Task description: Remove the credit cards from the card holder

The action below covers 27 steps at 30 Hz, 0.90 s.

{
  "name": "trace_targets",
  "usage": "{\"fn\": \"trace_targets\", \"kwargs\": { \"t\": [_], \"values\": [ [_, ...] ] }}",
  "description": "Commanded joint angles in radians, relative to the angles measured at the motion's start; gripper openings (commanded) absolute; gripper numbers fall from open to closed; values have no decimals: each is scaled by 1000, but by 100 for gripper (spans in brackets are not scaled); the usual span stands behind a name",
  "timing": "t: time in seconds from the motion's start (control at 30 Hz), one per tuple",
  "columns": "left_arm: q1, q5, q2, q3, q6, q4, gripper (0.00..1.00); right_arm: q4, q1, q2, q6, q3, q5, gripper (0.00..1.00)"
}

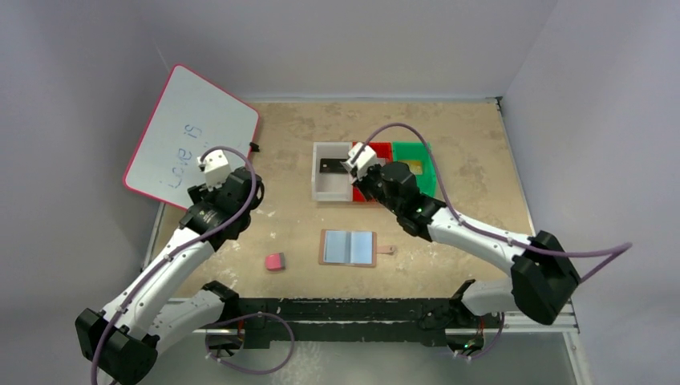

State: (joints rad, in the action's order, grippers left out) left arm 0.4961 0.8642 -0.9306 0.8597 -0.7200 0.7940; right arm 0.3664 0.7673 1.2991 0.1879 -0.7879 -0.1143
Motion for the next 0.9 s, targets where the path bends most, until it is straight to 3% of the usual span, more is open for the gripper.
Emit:
{"fn": "trace_targets", "kwargs": {
  "t": [0.0, 0.27, 0.87],
  "values": [
    [-9, -13, 25, -2, 5, -32, 86, -14, 6, 94, 260, -157, -4, 0],
    [-10, 134, 50, 21, -73, 50, 87, -94, 15, 300, 409, -338, -34, 0],
    [-10, 168, 89, 22, -72, 49, 87, -79, 20, 548, 612, -481, -91, 0]
  ]
}}
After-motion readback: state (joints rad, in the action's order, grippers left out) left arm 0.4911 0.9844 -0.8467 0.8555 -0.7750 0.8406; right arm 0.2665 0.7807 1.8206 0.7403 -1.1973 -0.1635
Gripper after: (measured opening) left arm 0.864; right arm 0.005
